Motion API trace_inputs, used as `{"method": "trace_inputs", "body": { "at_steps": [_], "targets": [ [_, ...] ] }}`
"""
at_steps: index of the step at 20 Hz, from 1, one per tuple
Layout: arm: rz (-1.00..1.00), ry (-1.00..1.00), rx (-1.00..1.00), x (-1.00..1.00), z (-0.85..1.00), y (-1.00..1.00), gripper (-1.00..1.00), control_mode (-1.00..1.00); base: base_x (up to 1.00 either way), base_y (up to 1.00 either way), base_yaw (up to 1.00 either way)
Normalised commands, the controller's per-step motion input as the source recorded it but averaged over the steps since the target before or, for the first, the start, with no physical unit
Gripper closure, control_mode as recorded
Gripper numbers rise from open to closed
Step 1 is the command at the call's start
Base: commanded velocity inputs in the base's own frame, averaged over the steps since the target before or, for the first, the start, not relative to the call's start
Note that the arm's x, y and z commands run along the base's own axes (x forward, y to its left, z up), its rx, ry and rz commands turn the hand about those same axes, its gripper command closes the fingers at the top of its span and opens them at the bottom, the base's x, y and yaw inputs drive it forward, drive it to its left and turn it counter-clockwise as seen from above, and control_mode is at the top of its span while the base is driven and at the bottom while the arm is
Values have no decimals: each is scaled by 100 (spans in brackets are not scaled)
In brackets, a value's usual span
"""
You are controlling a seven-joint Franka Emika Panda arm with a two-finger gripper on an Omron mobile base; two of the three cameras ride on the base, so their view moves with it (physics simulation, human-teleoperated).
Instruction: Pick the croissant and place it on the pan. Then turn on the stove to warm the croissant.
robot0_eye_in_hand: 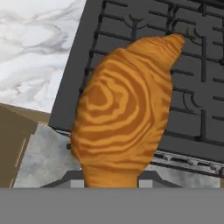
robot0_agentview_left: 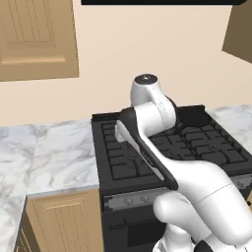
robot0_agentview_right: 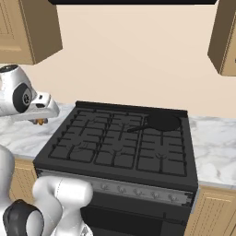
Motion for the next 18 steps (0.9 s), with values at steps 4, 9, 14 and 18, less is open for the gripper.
{"method": "trace_inputs", "body": {
  "at_steps": [4,9,14,18],
  "targets": [
    [-39,2,0,48,0,-100,100,-100,0,0,0],
    [-41,2,0,55,0,-100,100,-100,0,0,0],
    [-43,4,0,64,0,-100,100,-100,0,0,0],
    [-39,2,1,50,0,-100,100,-100,0,0,0]
  ]
}}
